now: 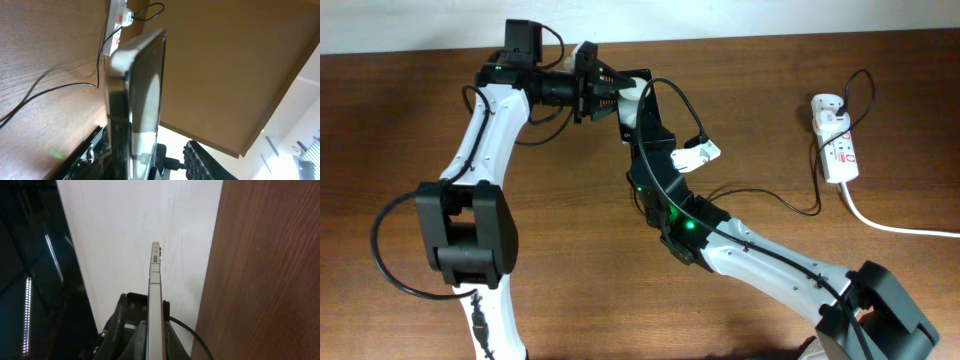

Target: Plug charger to phone and switch on socket

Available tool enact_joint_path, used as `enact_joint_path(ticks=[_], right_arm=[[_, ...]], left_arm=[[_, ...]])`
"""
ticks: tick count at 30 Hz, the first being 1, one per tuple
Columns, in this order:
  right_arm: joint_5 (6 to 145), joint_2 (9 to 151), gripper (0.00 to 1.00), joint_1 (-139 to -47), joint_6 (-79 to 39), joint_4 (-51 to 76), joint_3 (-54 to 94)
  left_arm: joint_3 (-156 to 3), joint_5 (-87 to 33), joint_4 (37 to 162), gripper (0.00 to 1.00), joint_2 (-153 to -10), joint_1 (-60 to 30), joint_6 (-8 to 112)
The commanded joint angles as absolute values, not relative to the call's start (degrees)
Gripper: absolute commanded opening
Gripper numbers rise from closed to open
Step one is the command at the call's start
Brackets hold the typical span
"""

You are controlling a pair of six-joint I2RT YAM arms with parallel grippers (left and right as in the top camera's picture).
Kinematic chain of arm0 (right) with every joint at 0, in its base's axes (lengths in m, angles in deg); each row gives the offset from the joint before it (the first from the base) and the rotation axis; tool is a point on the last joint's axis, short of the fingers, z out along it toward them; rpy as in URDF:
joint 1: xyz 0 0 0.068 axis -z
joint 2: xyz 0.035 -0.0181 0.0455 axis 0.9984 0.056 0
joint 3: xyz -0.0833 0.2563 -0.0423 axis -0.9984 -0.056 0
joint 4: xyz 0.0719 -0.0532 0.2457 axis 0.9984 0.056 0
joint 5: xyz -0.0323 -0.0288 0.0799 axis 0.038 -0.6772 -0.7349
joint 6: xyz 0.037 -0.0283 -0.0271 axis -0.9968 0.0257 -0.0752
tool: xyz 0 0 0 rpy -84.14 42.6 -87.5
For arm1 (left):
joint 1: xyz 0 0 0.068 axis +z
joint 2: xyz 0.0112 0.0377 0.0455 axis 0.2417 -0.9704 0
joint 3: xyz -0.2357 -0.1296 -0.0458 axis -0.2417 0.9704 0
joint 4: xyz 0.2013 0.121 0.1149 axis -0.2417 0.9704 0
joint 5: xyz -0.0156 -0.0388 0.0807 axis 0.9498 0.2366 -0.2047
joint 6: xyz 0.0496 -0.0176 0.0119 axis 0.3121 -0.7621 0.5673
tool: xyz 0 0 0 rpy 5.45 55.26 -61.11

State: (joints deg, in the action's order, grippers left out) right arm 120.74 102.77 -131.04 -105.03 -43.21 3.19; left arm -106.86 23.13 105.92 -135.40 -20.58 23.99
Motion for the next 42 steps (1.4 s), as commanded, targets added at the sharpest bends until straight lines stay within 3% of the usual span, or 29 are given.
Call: enact_joint_path(ticks=[1,7,13,20,31,39,42], right_arm=[[119.8,102.3,0.04,-131.4,-104.9,-43.9,4.9],[118.9,102.3,0.04,-131.4,-104.9,-43.9,4.9],[117.2,102.3,0.04,-131.4,-104.9,-43.9,4.9],[117.0,102.3,0.04,-131.4,-104.9,-43.8,4.9],[116.6,102.3,0.05,-131.4,-104.6,-43.1,4.9],[116.2,102.3,0.18,-131.4,-104.6,-42.7,4.9],[116.2,102.3,0.18,-131.4,-104.6,-42.7,4.9]], left_arm=[[-106.7,22.0,105.8,0.36,-135.9,-21.0,24.1],[-106.7,20.8,105.8,0.24,-135.9,-21.1,24.1],[-106.7,20.4,105.8,0.21,-135.9,-21.1,24.1],[-106.7,19.1,105.8,0.0,-135.9,-21.4,24.1],[-106.7,19.1,105.8,0.0,-135.9,-21.5,24.1],[-106.7,19.7,105.8,0.0,-135.9,-21.3,24.1],[-106.7,19.7,105.8,0.0,-135.9,-21.3,24.1]])
